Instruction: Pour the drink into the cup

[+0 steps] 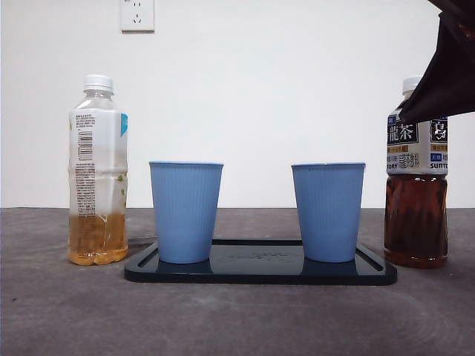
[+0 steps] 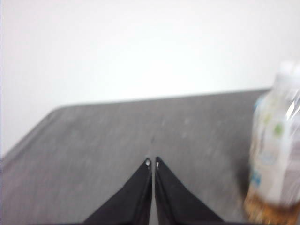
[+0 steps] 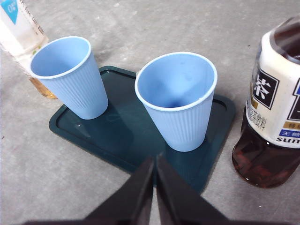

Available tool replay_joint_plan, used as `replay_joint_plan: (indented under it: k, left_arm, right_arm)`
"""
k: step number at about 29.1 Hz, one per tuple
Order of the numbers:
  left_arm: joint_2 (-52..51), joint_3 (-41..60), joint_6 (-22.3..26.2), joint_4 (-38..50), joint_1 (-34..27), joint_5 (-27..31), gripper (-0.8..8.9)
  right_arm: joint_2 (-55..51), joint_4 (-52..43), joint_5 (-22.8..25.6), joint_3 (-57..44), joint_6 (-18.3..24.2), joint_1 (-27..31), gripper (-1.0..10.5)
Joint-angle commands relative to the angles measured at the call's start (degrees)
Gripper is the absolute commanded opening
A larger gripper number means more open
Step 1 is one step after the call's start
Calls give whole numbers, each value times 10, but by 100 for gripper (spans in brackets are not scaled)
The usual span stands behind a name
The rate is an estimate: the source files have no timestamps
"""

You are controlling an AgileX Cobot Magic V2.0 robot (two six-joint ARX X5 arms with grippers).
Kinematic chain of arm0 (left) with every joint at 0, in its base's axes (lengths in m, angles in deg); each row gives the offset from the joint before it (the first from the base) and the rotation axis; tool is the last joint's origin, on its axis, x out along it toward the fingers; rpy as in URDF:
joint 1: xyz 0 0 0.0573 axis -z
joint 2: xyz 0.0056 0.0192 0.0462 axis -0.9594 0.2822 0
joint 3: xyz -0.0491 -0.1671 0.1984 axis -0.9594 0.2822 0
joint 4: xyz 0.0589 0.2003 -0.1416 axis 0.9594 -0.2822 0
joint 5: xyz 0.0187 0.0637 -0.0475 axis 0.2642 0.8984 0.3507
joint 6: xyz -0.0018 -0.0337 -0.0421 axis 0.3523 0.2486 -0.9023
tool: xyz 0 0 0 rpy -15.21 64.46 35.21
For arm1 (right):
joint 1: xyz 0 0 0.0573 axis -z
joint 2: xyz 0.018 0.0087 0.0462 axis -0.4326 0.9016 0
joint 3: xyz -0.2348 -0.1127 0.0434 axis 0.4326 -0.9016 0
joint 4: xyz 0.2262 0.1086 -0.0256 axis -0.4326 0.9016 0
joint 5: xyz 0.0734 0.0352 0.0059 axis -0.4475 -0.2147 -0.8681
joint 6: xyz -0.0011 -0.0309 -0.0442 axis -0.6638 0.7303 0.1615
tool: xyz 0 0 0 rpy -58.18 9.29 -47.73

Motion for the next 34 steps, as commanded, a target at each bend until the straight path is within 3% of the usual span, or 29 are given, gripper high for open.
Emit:
replay_joint_plan:
  k: [1,13,30,34]
  left_arm:
    - [-30,38,9,1,-11,1,8]
    - [-68,94,8,-58,-24,1,8]
    - [-68,94,0,-53,-24,1,8]
    - [-68,94,0,-53,-24,1,8]
  right_arm:
    - [3,-6,0,9,-6,-2,7]
    - [3,-6,0,9,-6,-2,7]
    - [2,-6,0,9,-6,-3,7]
    - [-44,-6,18,5,36,52,7]
